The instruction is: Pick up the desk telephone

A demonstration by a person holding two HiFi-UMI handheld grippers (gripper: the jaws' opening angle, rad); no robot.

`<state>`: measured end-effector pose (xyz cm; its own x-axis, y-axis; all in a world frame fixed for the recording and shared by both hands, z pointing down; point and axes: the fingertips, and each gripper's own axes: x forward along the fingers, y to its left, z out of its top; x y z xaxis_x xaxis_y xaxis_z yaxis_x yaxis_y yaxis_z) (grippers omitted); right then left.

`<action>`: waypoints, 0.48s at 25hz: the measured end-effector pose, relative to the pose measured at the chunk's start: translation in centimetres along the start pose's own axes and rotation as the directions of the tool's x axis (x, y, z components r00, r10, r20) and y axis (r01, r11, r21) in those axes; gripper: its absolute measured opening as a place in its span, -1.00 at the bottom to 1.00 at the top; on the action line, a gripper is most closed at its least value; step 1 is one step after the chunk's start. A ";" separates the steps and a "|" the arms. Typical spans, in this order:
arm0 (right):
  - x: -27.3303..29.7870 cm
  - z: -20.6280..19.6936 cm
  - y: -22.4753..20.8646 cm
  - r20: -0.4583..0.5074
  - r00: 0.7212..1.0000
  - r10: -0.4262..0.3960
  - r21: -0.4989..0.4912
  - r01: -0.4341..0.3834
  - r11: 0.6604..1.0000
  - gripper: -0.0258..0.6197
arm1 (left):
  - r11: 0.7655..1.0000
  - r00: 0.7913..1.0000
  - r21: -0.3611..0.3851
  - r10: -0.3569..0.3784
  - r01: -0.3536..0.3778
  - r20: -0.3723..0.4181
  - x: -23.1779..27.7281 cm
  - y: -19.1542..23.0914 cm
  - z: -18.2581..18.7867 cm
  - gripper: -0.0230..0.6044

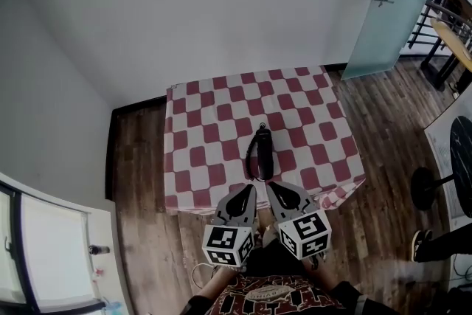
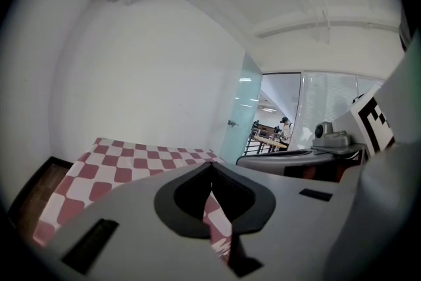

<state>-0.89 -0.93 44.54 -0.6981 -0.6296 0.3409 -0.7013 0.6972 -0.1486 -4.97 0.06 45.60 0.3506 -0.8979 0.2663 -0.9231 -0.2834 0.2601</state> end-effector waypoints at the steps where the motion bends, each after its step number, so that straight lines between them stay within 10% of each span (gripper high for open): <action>1: 0.2 0.0 -0.1 -0.004 1.000 0.000 0.000 0.000 1.000 -0.86 | 1.000 1.000 -0.004 0.000 0.000 -0.001 0.1 0.2 0.0 -0.90; 12: 3.6 0.7 -1.8 -0.041 0.998 0.038 -0.017 -0.039 0.999 -0.86 | 0.999 1.000 -0.036 0.017 -0.018 -0.009 3.0 2.0 0.5 -0.90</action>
<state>-2.22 -4.69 45.37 -0.7176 -0.5881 0.3731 -0.6713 0.7267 -0.1456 -5.85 -3.41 46.45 0.3360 -0.8996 0.2791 -0.9228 -0.2551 0.2886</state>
